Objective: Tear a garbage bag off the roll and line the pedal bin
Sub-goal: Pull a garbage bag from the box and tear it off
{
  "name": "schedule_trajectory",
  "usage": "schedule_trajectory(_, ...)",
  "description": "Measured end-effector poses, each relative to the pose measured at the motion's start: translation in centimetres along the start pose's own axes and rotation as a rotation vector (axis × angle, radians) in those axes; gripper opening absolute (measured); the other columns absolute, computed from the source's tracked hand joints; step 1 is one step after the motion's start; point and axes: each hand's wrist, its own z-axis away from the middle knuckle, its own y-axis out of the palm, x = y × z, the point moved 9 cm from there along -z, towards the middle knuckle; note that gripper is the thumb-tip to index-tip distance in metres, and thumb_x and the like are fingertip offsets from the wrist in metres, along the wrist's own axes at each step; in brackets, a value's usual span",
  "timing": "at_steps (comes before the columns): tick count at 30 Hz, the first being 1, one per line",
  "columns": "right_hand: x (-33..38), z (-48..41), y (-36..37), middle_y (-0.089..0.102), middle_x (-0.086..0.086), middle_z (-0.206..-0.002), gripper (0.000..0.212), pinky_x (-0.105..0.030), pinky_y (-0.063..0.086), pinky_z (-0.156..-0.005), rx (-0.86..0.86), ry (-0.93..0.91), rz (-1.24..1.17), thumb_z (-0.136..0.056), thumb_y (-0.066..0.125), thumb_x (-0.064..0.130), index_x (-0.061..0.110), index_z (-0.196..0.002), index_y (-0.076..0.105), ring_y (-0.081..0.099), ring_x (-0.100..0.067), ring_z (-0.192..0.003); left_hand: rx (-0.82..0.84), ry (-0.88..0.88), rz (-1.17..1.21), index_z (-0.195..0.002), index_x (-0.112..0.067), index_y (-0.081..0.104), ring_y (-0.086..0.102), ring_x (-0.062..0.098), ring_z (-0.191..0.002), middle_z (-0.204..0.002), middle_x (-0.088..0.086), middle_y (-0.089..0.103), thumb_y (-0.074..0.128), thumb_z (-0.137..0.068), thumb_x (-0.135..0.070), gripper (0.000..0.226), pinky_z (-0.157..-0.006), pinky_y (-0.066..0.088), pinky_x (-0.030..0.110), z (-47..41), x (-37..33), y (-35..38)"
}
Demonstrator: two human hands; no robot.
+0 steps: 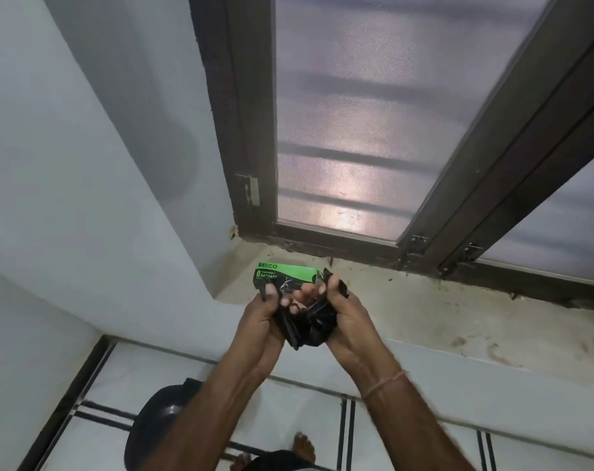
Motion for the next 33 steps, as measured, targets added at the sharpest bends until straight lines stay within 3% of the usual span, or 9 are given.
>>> schedule_trajectory(3,0.7,-0.7,-1.3,0.070,-0.012,-0.079,0.038,-0.043,0.057,-0.084,-0.001,-0.020,0.011,-0.105,0.043,0.027,0.004,-0.081,0.062,0.070,-0.027,-0.078,-0.027,0.043,-0.053,-0.082,-0.012,0.049,0.054,0.013,-0.059,-0.063,-0.002,0.054,0.037,-0.109,-0.029,0.034,-0.064,0.056,0.030,-0.8,-0.9,-0.7)
schedule_trajectory(8,2.4,-1.2,-4.2,0.050,-0.002,-0.060,0.030,-0.032,0.053,-0.061,-0.090,-0.062,-0.113,-0.103,0.045,0.028,0.009,-0.080,0.053,0.053,-0.014,-0.050,-0.139,0.111,-0.129,-0.091,-0.011,0.049,0.050,0.009,-0.051,-0.067,-0.001,0.048,0.039,-0.109,-0.026,0.025,-0.055,0.053,0.027,-1.6,-1.7,-2.6)
schedule_trajectory(11,5.0,-1.0,-5.4,0.050,-0.002,-0.067,0.024,-0.023,0.040,-0.051,-0.101,-0.155,0.304,-0.099,0.052,0.028,0.009,-0.094,0.065,0.042,-0.009,-0.051,-0.200,0.090,-0.045,-0.097,-0.011,0.053,0.054,0.012,-0.058,-0.076,0.003,0.051,0.041,-0.109,-0.023,0.021,-0.061,0.055,0.029,-1.6,-1.4,-4.5)
schedule_trajectory(16,2.3,0.6,-2.7,0.069,0.014,-0.087,0.025,-0.012,0.046,-0.053,0.038,-0.137,0.831,-0.092,0.066,0.035,0.020,-0.111,0.072,0.058,0.000,-0.064,-0.099,-0.006,-0.037,-0.116,0.002,0.056,0.065,0.034,-0.108,-0.112,0.021,0.065,0.041,-0.108,-0.020,0.028,-0.080,0.063,0.036,-2.6,1.0,-2.7)
schedule_trajectory(19,0.5,0.9,-2.1,0.075,0.007,-0.100,0.035,-0.009,0.048,-0.058,0.106,-0.158,0.847,-0.085,0.076,0.030,0.024,-0.119,0.070,0.067,0.003,-0.070,-0.113,0.015,-0.091,-0.131,0.012,0.055,0.071,0.029,-0.109,-0.117,0.020,0.071,0.046,-0.107,-0.022,0.044,-0.082,0.061,0.032,-3.0,1.6,-1.6)
schedule_trajectory(23,1.8,0.5,-2.9,0.078,0.002,-0.093,0.023,-0.012,0.052,-0.072,-0.001,-0.273,0.795,-0.087,0.075,0.020,0.016,-0.110,0.075,0.070,-0.002,-0.084,-0.195,-0.043,-0.153,-0.130,-0.001,0.063,0.075,0.018,-0.097,-0.111,0.008,0.078,0.055,-0.103,-0.031,0.042,-0.080,0.055,0.034,-3.0,2.8,-1.6)
schedule_trajectory(28,2.8,0.0,-6.5,0.067,-0.007,-0.073,0.013,-0.024,0.036,-0.045,-0.179,-0.245,0.631,-0.092,0.068,0.024,0.015,-0.100,0.074,0.044,-0.008,-0.050,-0.187,0.075,-0.500,-0.095,-0.017,0.074,0.068,0.017,-0.101,-0.105,-0.003,0.080,0.062,-0.099,-0.035,0.021,-0.070,0.040,0.031,-2.5,1.0,-1.4)
schedule_trajectory(31,4.2,-0.1,-9.5,0.070,-0.014,-0.078,0.015,-0.028,0.031,-0.043,-0.292,-0.262,0.541,-0.096,0.064,0.024,0.015,-0.102,0.074,0.034,-0.016,-0.049,-0.303,0.462,-1.017,-0.110,-0.023,0.071,0.064,0.022,-0.114,-0.116,-0.004,0.074,0.070,-0.094,-0.038,0.023,-0.085,0.050,0.036,-3.4,-3.4,-2.0)
schedule_trajectory(33,5.4,-0.2,-11.1,0.074,-0.016,-0.082,0.018,-0.027,0.031,-0.043,-0.354,-0.285,0.531,-0.098,0.061,0.024,0.013,-0.105,0.072,0.033,-0.016,-0.049,-0.229,0.582,-1.508,-0.135,-0.027,0.058,0.047,0.028,-0.134,-0.143,0.002,0.057,0.078,-0.085,-0.042,0.056,-0.100,0.047,0.048,-5.5,-3.9,-1.4)
